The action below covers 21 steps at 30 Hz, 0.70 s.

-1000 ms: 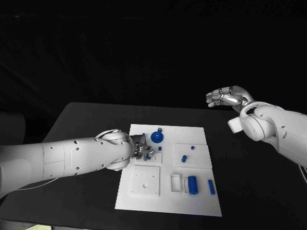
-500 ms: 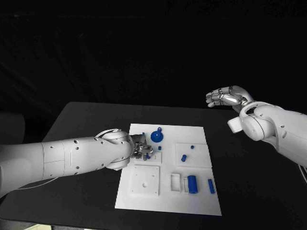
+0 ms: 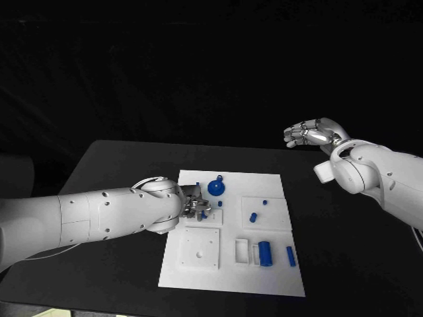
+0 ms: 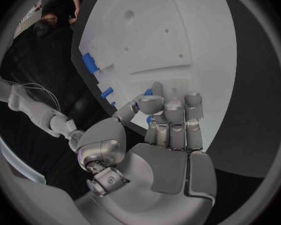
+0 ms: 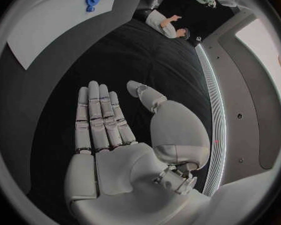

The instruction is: Assemble the parts on the task board

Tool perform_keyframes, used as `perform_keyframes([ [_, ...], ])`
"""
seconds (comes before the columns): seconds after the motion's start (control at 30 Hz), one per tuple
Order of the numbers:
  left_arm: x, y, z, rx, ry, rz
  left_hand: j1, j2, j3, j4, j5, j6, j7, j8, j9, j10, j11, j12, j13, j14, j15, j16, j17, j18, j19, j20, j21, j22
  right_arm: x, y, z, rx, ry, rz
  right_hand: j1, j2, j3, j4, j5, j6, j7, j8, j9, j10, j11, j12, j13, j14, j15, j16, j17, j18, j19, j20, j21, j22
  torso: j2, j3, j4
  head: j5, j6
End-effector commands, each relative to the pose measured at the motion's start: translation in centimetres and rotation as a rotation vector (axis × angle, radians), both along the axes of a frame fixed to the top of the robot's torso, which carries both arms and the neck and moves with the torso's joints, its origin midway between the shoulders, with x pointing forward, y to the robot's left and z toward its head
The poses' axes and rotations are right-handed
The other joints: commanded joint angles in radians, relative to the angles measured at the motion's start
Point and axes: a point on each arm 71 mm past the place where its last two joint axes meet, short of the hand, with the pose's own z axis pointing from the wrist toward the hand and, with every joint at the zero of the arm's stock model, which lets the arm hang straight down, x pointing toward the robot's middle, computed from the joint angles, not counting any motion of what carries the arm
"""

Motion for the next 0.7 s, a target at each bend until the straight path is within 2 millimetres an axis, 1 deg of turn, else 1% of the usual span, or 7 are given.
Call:
perform_keyframes([
  [0.03, -0.35, -0.37, -0.52, 0.013, 0.036, -0.024, 0.013, 0.017, 0.04, 0.034, 0.043, 0.165, -0.131, 0.008, 0.0, -0.05, -0.049, 0.004, 0.002, 0.024, -0.017, 0.001, -0.002, -0.011, 0.009, -0.134, -0.007, 0.001, -0.06, 0.19, -0.01, -0.003, 0.0, 0.021, 0.004, 0.003, -0.001, -0.005, 0.005, -0.006, -0.002, 0.002, -0.001, 0.008, 0.001, -0.006, -0.001, -0.001, 0.006, -0.004, -0.002, -0.009, -0.009, 0.0, -0.006, 0.001, 0.0, -0.0003, -0.0005, 0.0, 0.001],
  [0.37, -0.26, -0.44, -0.69, 0.012, 0.061, -0.015, 0.0, 0.027, 0.035, 0.034, 0.042, 0.166, -0.132, 0.013, 0.0, -0.053, -0.05, 0.015, 0.003, 0.028, -0.015, 0.001, -0.006, -0.011, 0.01, -0.131, -0.011, 0.002, -0.05, 0.22, -0.02, -0.004, 0.001, 0.022, 0.006, 0.004, -0.001, -0.006, 0.012, -0.007, -0.002, 0.003, -0.002, 0.008, 0.002, -0.009, -0.003, -0.002, 0.007, -0.006, -0.002, -0.009, -0.011, 0.0, -0.007, 0.002, 0.0, 0.0008, -0.0008, -0.001, 0.0],
  [0.43, -0.27, -0.45, -0.69, 0.009, 0.064, -0.015, -0.009, 0.032, 0.033, 0.033, 0.023, 0.163, -0.132, 0.014, -0.001, -0.056, -0.049, 0.018, 0.002, 0.028, -0.014, 0.0, -0.009, -0.011, 0.01, -0.13, -0.014, 0.002, -0.05, 0.19, -0.02, -0.005, 0.001, 0.021, 0.006, 0.004, -0.001, -0.006, 0.014, -0.007, -0.002, 0.003, -0.003, 0.008, 0.002, -0.009, -0.003, -0.002, 0.007, -0.006, -0.002, -0.009, -0.012, 0.001, -0.007, 0.002, 0.0, 0.0002, -0.0008, -0.001, 0.001],
  [0.53, -0.29, -0.47, -0.7, 0.008, 0.066, -0.015, -0.013, 0.032, 0.033, 0.034, 0.012, 0.161, -0.131, 0.015, -0.002, -0.058, -0.049, 0.019, 0.001, 0.027, -0.014, -0.001, -0.011, -0.011, 0.01, -0.13, -0.015, 0.003, -0.05, 0.19, -0.02, -0.005, 0.001, 0.021, 0.006, 0.004, -0.001, -0.006, 0.015, -0.007, -0.002, 0.003, -0.003, 0.008, 0.002, -0.01, -0.003, -0.002, 0.007, -0.006, -0.002, -0.009, -0.012, 0.001, -0.007, 0.002, 0.0, 0.0, -0.0002, -0.001, 0.001],
  [0.6, -0.3, -0.48, -0.7, 0.006, 0.066, -0.016, -0.013, 0.009, 0.027, 0.036, -0.019, 0.159, -0.131, 0.015, -0.003, -0.059, -0.048, 0.02, -0.002, 0.025, -0.015, -0.003, -0.013, -0.009, 0.011, -0.13, -0.017, 0.003, -0.05, 0.2, -0.02, -0.005, 0.001, 0.021, 0.007, 0.004, -0.001, -0.007, 0.019, -0.007, -0.002, 0.003, -0.003, 0.008, 0.002, -0.01, -0.004, -0.003, 0.007, -0.007, -0.002, -0.009, -0.013, 0.001, -0.007, 0.002, 0.0, 0.0, 0.0, -0.001, 0.001],
  [0.63, -0.31, -0.52, -0.7, 0.006, 0.067, -0.018, -0.007, -0.007, 0.023, 0.038, -0.048, 0.158, -0.131, 0.016, -0.005, -0.059, -0.048, 0.02, -0.004, 0.025, -0.016, -0.004, -0.015, -0.009, 0.013, -0.131, -0.019, 0.003, -0.06, 0.22, -0.02, -0.005, 0.001, 0.022, 0.007, 0.003, -0.001, -0.007, 0.021, -0.007, -0.002, 0.003, -0.004, 0.008, 0.002, -0.011, -0.004, -0.003, 0.007, -0.007, -0.002, -0.009, -0.013, 0.001, -0.007, 0.002, 0.0, -0.0002, 0.0001, -0.002, 0.001],
  [0.7, -0.33, -0.54, -0.71, 0.006, 0.069, -0.021, -0.002, -0.017, 0.02, 0.038, -0.055, 0.158, -0.13, 0.016, -0.006, -0.059, -0.048, 0.021, -0.007, 0.025, -0.016, -0.004, -0.017, -0.009, 0.014, -0.13, -0.021, 0.003, -0.06, 0.23, -0.02, -0.005, 0.002, 0.022, 0.007, 0.003, -0.001, -0.007, 0.022, -0.008, -0.002, 0.003, -0.004, 0.008, 0.003, -0.011, -0.004, -0.003, 0.008, -0.007, -0.002, -0.009, -0.013, 0.001, -0.007, 0.002, 0.0, -0.0004, 0.0004, -0.002, 0.0],
])
